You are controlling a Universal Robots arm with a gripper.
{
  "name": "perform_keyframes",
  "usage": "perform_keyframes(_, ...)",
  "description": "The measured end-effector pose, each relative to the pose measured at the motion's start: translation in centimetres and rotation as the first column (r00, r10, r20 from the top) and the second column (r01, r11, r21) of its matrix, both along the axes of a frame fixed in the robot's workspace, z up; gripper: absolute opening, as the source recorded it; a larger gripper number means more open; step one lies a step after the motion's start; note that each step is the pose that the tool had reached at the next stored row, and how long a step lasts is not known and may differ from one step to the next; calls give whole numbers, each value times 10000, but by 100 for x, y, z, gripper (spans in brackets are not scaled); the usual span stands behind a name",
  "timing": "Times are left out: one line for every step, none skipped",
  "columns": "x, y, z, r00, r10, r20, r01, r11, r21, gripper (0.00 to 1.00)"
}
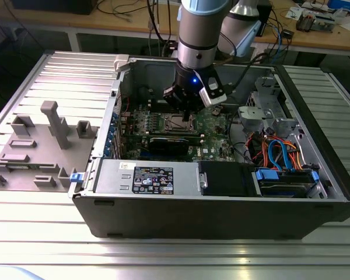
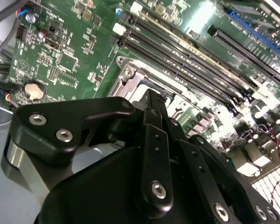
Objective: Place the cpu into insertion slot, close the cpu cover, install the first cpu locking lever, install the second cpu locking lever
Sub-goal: 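Install the second cpu locking lever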
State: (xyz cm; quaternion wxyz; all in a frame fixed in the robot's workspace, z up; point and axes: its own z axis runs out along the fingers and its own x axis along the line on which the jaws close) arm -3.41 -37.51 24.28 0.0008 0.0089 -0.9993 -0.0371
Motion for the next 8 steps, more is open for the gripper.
perform_keyframes(0, -13, 0, 10000, 14, -58, -14, 10000, 25, 11)
perform_keyframes(1, -17, -2, 9999, 42, -92, -41, 10000, 26, 11)
perform_keyframes(1, -19, -2, 9999, 97, -124, -97, 9999, 25, 11)
perform_keyframes(0, -27, -4, 9997, 200, -147, -200, 9998, 24, 11)
perform_keyframes(0, -42, -4, 9996, 230, -147, -229, 9997, 23, 11)
perform_keyframes(0, -67, -4, 9996, 240, -148, -239, 9997, 24, 11)
perform_keyframes(0, -122, -5, 9996, 244, -147, -244, 9997, 25, 11)
perform_keyframes(1, -150, -5, 9996, 246, -148, -246, 9997, 26, 11)
